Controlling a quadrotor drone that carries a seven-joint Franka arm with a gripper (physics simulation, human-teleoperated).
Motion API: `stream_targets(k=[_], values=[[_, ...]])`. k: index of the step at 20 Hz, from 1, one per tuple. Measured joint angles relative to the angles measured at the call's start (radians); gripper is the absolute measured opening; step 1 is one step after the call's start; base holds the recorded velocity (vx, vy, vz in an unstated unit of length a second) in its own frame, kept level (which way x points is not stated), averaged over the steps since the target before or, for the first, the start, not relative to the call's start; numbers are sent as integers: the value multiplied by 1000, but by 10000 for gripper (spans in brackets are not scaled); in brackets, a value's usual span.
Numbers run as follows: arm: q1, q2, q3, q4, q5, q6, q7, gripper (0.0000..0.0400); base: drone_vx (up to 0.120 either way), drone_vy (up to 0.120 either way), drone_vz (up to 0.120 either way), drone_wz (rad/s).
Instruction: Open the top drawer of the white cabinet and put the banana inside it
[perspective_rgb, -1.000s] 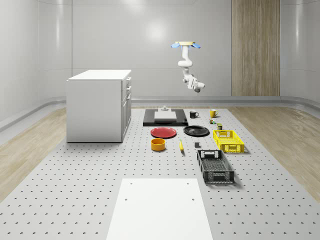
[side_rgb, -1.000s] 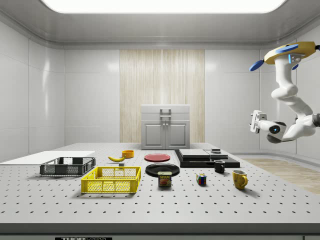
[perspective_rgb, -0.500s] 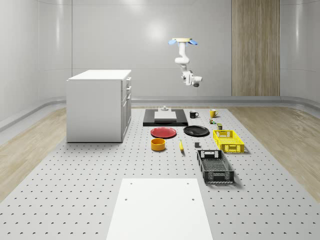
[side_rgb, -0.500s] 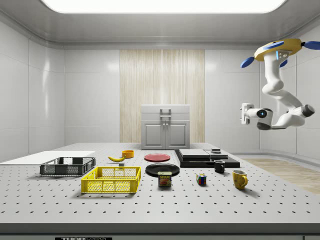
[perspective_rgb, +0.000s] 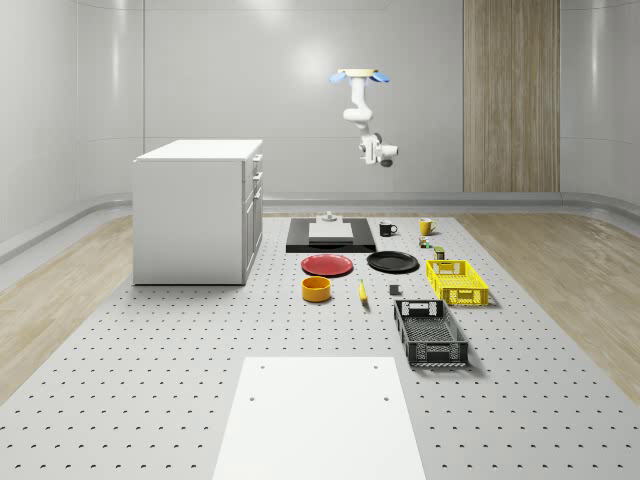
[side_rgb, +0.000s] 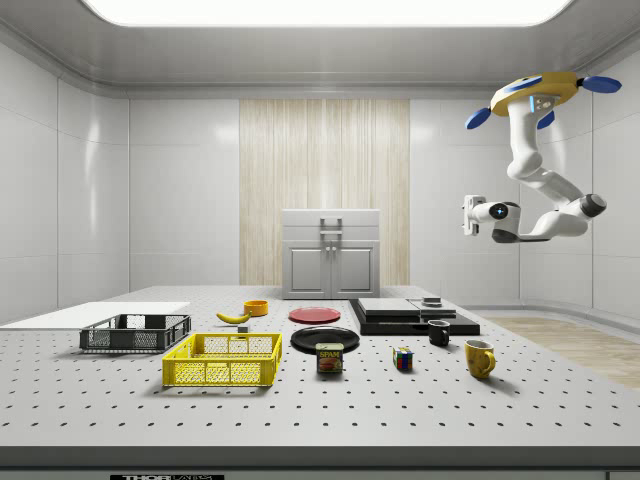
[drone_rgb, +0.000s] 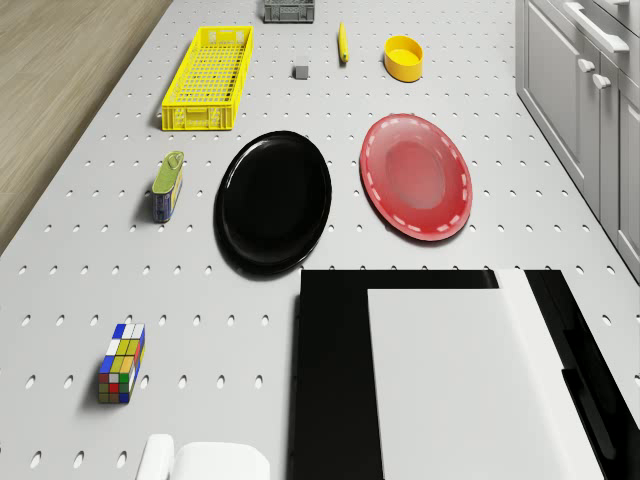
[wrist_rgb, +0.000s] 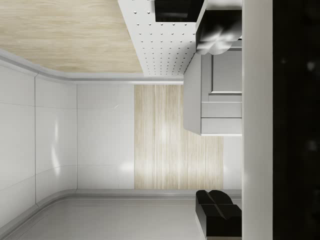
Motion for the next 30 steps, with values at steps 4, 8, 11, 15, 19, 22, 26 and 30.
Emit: stream_targets(k=[4, 8, 11, 15, 19, 22, 26, 30], values=[[25, -19, -13, -4, -11, 20, 10, 400, 120, -120, 120, 0], [49, -38, -25, -6, -24, 40, 21, 400, 100, -120, 110, 0], [66, -51, -33, -8, -33, 54, 29, 400, 0, -120, 0, 0], [88, -70, -43, -11, -46, 73, 39, 400, 0, -120, 0, 0], [109, -87, -52, -13, -59, 90, 49, 400, 0, -120, 0, 0], [123, -100, -58, -15, -68, 103, 57, 400, 67, -120, 0, 0], [141, -117, -66, -17, -80, 119, 67, 400, 120, -120, 0, 0], [159, -133, -73, -19, -92, 135, 77, 400, 80, -120, 0, 0]])
